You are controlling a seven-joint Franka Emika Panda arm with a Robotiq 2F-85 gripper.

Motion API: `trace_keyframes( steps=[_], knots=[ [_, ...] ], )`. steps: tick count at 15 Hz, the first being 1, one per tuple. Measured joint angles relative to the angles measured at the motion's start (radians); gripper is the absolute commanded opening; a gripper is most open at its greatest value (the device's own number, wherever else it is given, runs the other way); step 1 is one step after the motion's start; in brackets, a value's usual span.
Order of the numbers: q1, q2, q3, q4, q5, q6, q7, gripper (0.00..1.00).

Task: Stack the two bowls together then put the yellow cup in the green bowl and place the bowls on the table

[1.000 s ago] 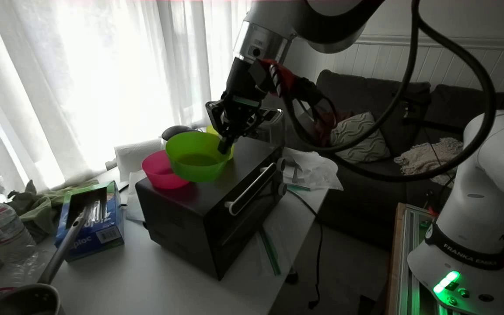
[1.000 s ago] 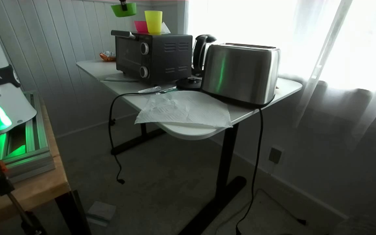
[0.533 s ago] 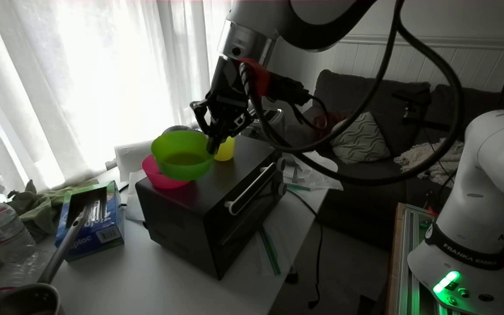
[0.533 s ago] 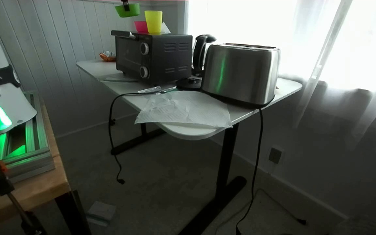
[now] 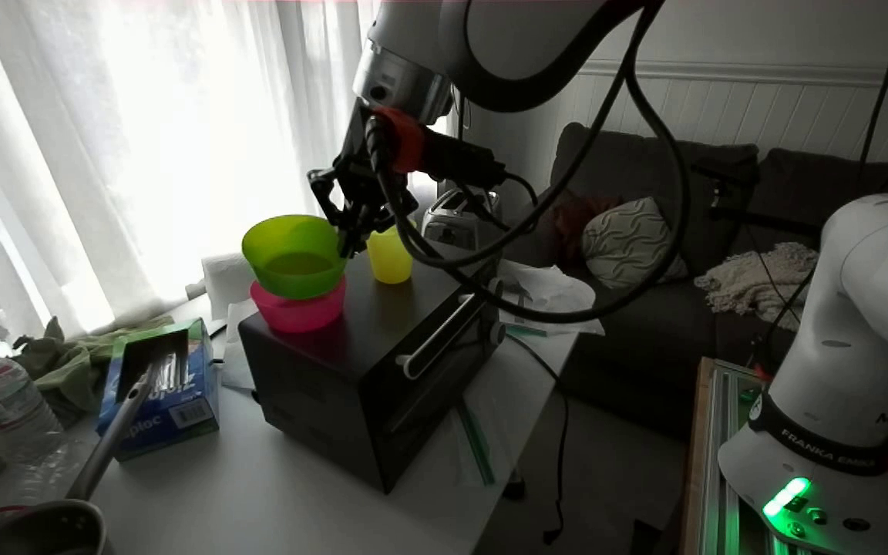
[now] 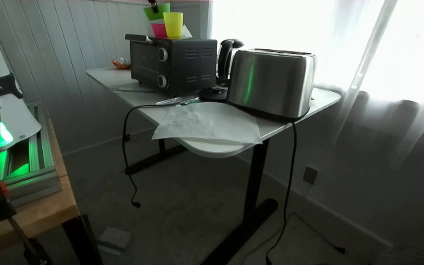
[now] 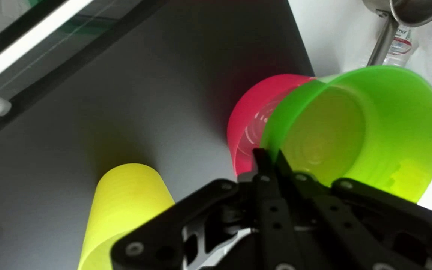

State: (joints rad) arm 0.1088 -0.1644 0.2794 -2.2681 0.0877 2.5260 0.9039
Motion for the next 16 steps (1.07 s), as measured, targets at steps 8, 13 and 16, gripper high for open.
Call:
trace_keyframes(
  steps=[8,13,16],
  knots=[
    [0.0,0.096,-0.017,0.046,-0.05,0.077,0.004,0.03],
    [0.0,0.122,-0.037,0.06,-0.111,0.052,0.006,0.03],
    [0.003,0.125,-0.042,0.061,-0.112,0.008,-0.009,0.03]
  ],
)
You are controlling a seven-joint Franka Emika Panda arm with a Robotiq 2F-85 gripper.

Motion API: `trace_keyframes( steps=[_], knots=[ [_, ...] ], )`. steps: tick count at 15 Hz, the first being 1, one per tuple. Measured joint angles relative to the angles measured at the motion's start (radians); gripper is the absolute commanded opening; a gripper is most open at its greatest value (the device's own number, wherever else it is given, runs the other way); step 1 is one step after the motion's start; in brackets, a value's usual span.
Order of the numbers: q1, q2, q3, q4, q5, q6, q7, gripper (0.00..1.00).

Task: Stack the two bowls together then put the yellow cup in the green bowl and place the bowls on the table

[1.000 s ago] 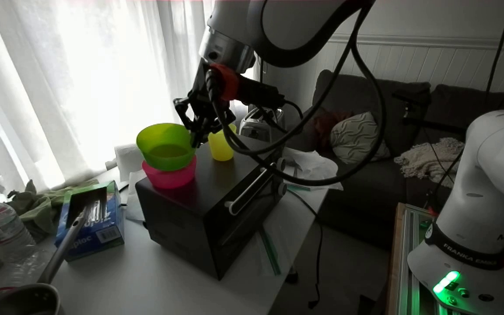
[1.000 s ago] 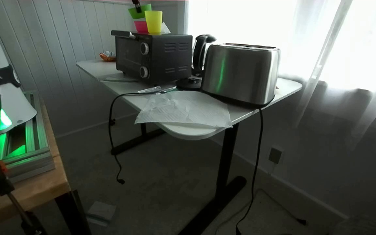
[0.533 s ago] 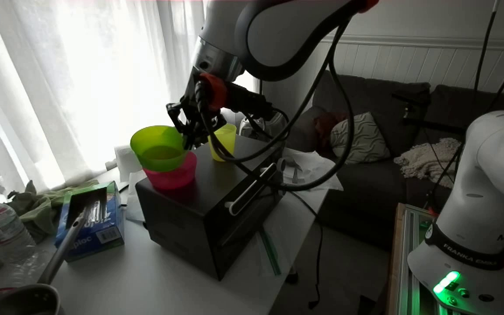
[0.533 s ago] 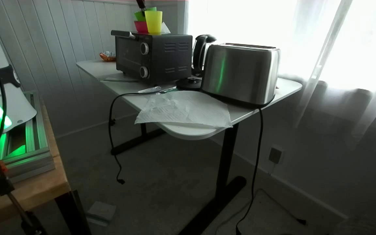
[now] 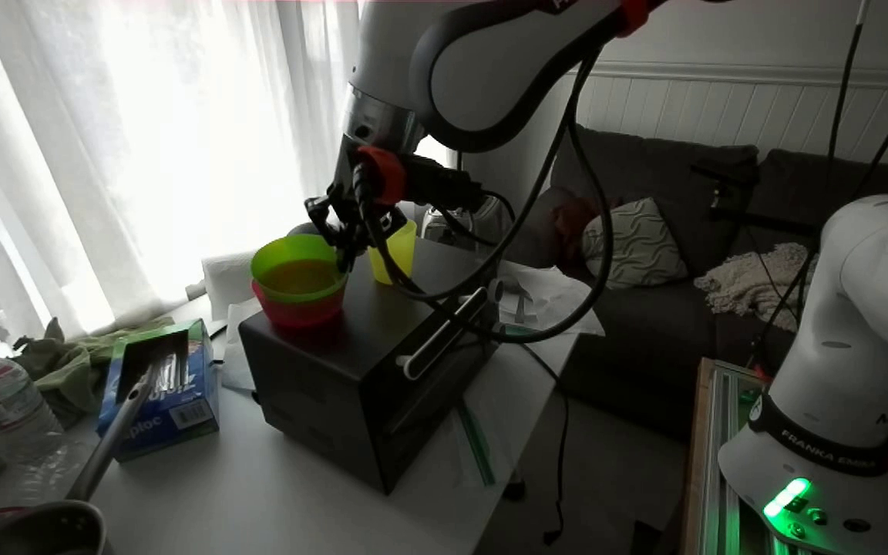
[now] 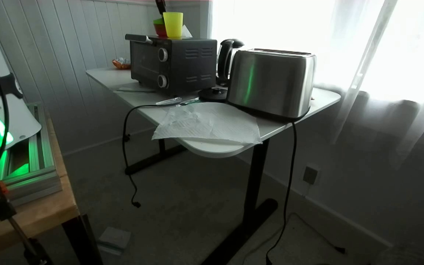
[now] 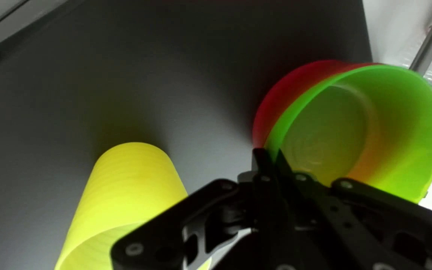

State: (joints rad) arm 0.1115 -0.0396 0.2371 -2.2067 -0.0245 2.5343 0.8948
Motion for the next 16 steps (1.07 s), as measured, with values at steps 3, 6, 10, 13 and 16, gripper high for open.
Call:
trace_keyframes(
  steps=[3,6,10,13,16],
  knots=[
    [0.007,0.0,-0.003,0.013,0.002,-0.048,-0.019,0.03],
    [0.012,-0.001,-0.004,0.028,0.006,-0.098,-0.041,0.03],
    [0.013,-0.001,-0.005,0.04,0.009,-0.131,-0.046,0.34],
    [0.013,-0.001,-0.005,0.04,0.009,-0.139,-0.046,0.53],
    [0.013,-0.007,-0.007,0.045,0.012,-0.139,-0.046,0.74]
  ],
)
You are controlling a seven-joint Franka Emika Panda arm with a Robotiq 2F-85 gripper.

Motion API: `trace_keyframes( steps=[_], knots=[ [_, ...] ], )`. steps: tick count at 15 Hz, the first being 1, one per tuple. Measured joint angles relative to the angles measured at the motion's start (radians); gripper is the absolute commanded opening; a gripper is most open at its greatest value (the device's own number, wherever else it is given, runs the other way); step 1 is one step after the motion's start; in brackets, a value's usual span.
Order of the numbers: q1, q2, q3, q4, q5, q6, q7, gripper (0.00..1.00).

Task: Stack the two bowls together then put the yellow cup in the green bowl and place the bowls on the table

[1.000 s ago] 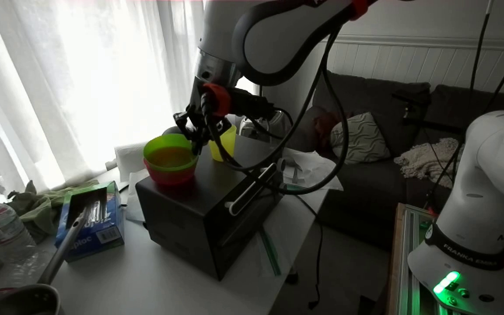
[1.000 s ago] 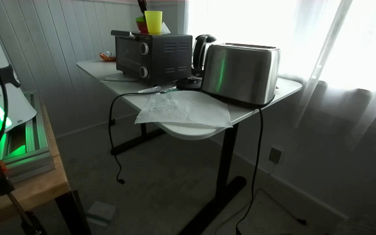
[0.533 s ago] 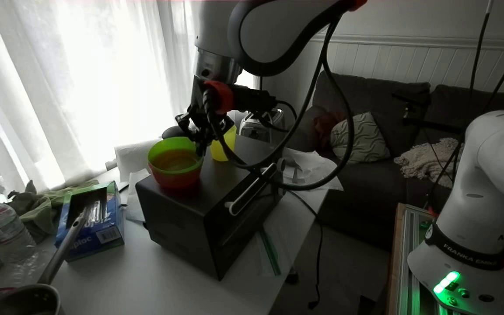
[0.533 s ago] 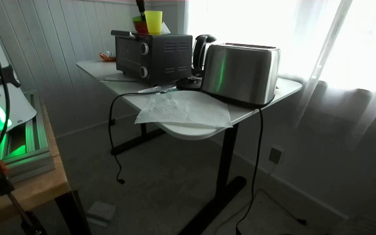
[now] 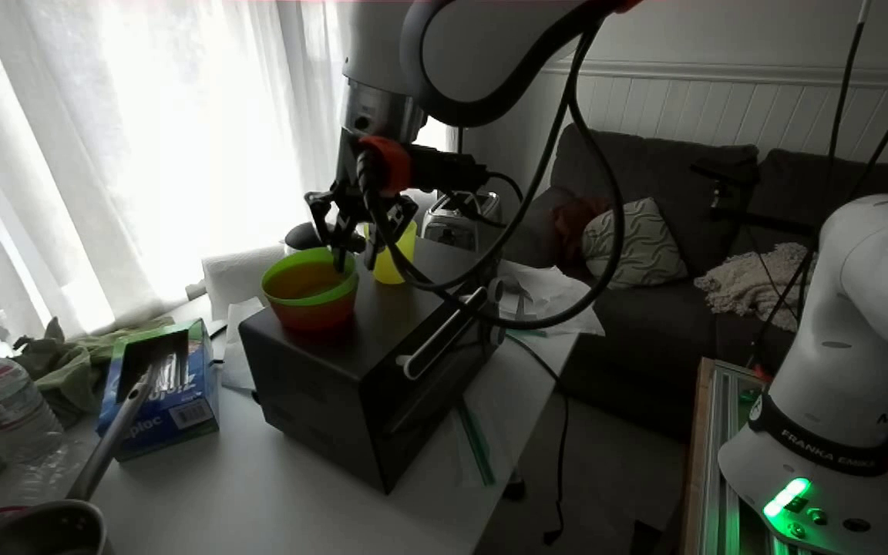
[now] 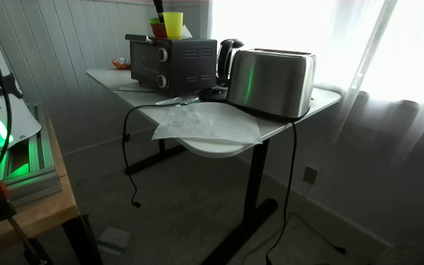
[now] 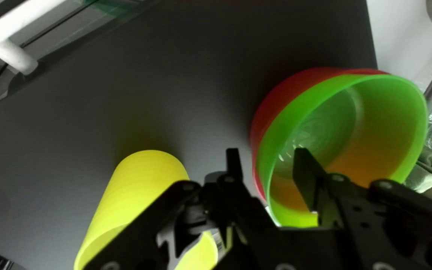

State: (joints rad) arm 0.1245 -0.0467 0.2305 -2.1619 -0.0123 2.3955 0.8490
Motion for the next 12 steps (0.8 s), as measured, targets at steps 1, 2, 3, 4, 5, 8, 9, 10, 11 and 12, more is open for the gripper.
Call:
trace_keyframes(
  steps=[1,2,3,4,5,8,9,10,11,12],
  knots=[
    [0.0,-0.005,-0.001,0.002,0.004,0.0,0.0,0.82],
    [0.0,-0.012,-0.004,0.003,0.01,0.0,0.0,0.88],
    [0.0,-0.021,-0.006,0.004,0.014,0.0,0.0,0.96],
    [0.0,-0.03,-0.009,0.004,0.018,0.0,0.0,0.99],
    [0.0,-0.038,-0.012,0.004,0.023,0.0,0.0,1.0],
    [-0.001,-0.061,-0.023,0.004,0.025,0.0,0.0,1.0],
    [-0.003,-0.07,-0.029,0.003,0.025,0.0,0.0,1.0],
    [-0.005,-0.08,-0.036,0.003,0.026,0.0,0.0,1.0],
    [-0.009,-0.09,-0.043,0.002,0.026,-0.004,0.0,1.0],
    [-0.015,-0.101,-0.049,0.0,0.019,-0.014,0.002,1.0]
  ],
)
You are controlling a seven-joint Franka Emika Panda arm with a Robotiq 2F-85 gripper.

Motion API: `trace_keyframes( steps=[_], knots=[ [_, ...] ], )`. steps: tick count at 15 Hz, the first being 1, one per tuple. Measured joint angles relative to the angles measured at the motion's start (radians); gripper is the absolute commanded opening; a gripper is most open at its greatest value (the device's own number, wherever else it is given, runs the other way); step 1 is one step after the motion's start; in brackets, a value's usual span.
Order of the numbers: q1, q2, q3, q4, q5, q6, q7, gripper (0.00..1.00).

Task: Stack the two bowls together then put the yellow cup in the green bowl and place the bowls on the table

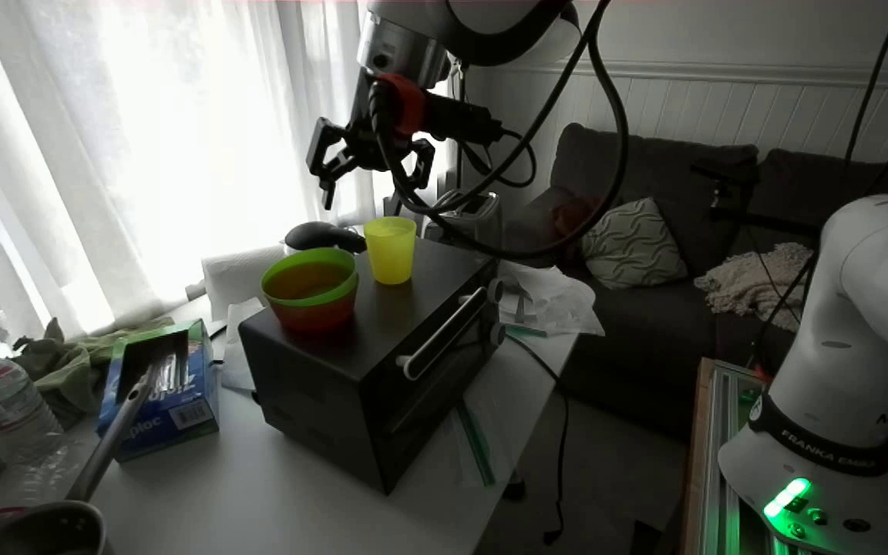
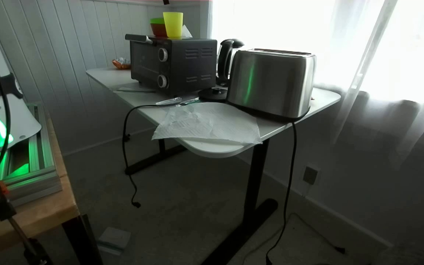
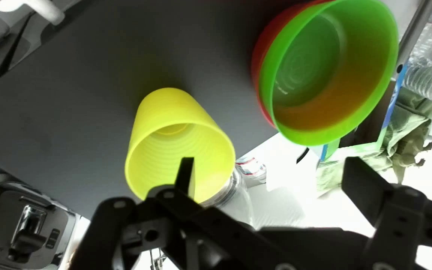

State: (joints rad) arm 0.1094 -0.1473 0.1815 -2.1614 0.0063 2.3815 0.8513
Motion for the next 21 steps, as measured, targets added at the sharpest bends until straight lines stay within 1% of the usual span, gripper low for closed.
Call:
trace_keyframes(
  steps=[3,6,10,11,12,13,16,18,19,21],
  knots=[
    [-0.033,-0.023,-0.011,-0.01,-0.039,-0.049,0.023,1.0],
    [-0.06,-0.022,-0.019,-0.018,-0.053,-0.072,0.036,1.0],
    [-0.071,-0.016,-0.025,-0.041,-0.071,-0.086,0.051,1.0],
    [-0.071,-0.014,-0.026,-0.045,-0.077,-0.09,0.053,0.82],
    [-0.071,-0.012,-0.026,-0.048,-0.08,-0.094,0.055,0.74],
    [-0.071,-0.012,-0.027,-0.052,-0.081,-0.096,0.055,0.68],
    [-0.071,-0.01,-0.027,-0.064,-0.081,-0.096,0.055,0.44],
    [-0.071,-0.005,-0.027,-0.066,-0.081,-0.096,0.056,0.32],
    [-0.071,-0.001,-0.027,-0.066,-0.081,-0.096,0.056,0.23],
    [-0.07,0.007,-0.027,-0.066,-0.081,-0.096,0.056,0.1]
  ],
)
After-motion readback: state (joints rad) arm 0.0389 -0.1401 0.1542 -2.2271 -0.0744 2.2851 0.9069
